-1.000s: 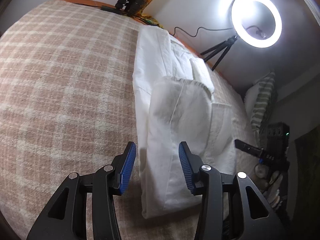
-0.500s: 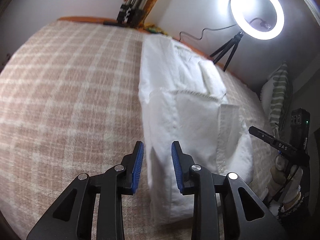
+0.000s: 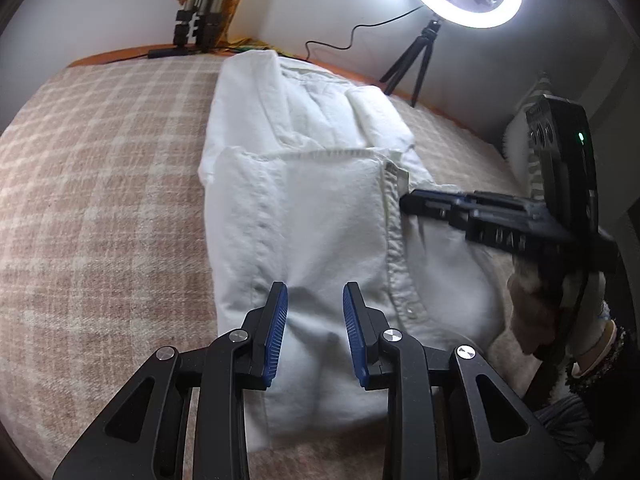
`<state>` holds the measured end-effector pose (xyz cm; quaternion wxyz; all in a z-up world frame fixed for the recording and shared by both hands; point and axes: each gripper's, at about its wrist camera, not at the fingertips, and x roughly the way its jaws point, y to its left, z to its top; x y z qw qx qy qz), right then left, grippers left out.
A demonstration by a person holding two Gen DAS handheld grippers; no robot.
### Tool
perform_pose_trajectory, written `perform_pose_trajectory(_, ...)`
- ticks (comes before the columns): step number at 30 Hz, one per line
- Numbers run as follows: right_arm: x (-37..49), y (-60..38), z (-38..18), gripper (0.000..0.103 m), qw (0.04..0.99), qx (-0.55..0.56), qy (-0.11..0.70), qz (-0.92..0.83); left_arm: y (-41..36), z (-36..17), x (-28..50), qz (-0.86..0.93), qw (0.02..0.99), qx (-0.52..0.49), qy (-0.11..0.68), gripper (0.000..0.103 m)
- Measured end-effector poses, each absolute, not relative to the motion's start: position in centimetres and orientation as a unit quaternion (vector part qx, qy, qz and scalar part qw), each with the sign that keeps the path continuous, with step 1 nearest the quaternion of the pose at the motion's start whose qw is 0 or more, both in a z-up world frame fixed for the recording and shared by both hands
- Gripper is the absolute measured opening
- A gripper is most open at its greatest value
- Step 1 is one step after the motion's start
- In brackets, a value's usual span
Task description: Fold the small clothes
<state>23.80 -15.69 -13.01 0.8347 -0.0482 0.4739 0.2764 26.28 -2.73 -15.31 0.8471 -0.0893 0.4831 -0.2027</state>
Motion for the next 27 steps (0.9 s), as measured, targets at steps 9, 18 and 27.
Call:
perform_pose_trajectory(9, 26.4, -20.1, -9.8, 0.031, 0.867, 0.027, 0.439, 0.236, 0.3, -11.5, 29.7, -0.167, 0.879, -0.105, 0.435, 0.035)
perform_pose_trajectory(18, 32.3, -25.0, -10.9, 0.035, 0.85, 0.093, 0.46, 0.238, 1.1, -12.8, 38.3, -0.155, 0.87, -0.095, 0.459, 0.04)
perform_pose_trajectory(27, 40.0, -24.6, -14.4, 0.043, 0.824, 0.133, 0.485, 0.261, 1.1, -16.6, 46.0, -0.161, 0.846, -0.142, 0.489, 0.043)
